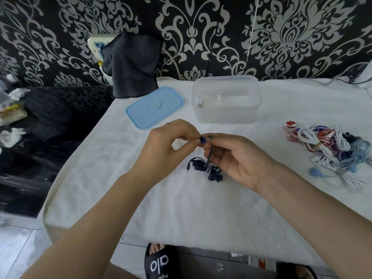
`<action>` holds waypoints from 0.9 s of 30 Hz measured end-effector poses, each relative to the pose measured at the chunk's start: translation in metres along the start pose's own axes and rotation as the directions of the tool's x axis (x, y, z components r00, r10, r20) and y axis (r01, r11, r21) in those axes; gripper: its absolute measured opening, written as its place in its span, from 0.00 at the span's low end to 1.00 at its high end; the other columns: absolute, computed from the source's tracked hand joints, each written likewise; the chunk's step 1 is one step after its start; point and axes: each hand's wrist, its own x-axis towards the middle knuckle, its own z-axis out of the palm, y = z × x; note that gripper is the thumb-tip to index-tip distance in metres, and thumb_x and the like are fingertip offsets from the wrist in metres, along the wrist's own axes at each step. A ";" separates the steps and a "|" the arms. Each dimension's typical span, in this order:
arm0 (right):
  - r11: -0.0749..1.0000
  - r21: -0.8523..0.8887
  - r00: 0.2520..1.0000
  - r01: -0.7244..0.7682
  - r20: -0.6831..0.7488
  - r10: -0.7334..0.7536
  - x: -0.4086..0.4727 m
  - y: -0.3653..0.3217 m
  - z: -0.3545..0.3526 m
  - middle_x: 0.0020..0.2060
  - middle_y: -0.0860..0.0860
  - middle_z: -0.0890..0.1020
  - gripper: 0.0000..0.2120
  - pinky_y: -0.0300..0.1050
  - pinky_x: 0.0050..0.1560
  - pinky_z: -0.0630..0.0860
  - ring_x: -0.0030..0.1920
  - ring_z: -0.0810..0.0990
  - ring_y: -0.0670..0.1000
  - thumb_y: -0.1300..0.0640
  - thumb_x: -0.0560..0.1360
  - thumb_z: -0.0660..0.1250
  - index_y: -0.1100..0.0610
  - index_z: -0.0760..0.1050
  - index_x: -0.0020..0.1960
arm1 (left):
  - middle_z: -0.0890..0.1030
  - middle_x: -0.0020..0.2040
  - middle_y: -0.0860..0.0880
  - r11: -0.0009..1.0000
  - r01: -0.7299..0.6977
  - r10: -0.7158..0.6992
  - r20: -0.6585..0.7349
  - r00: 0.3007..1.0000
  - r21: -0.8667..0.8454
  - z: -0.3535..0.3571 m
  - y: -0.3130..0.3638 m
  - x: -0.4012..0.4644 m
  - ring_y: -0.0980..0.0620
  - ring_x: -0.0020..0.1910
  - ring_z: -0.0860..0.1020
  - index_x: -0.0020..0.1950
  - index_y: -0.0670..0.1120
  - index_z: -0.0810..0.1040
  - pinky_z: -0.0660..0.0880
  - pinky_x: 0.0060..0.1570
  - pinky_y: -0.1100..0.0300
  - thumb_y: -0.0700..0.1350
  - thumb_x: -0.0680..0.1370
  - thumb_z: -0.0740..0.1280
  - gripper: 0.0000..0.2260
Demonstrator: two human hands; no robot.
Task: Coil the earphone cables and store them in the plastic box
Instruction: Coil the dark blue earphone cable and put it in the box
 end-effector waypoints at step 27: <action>0.994 0.030 0.992 -0.104 0.072 0.101 0.000 -0.007 0.001 0.34 0.53 0.76 0.04 0.37 0.32 0.68 0.29 0.68 0.45 0.63 0.78 0.65 0.64 0.78 0.49 | 0.83 0.49 0.48 0.962 -0.197 0.207 -0.034 0.978 0.188 0.003 -0.002 0.002 0.52 0.48 0.82 0.55 0.38 0.82 0.79 0.50 0.54 0.35 0.77 0.73 0.07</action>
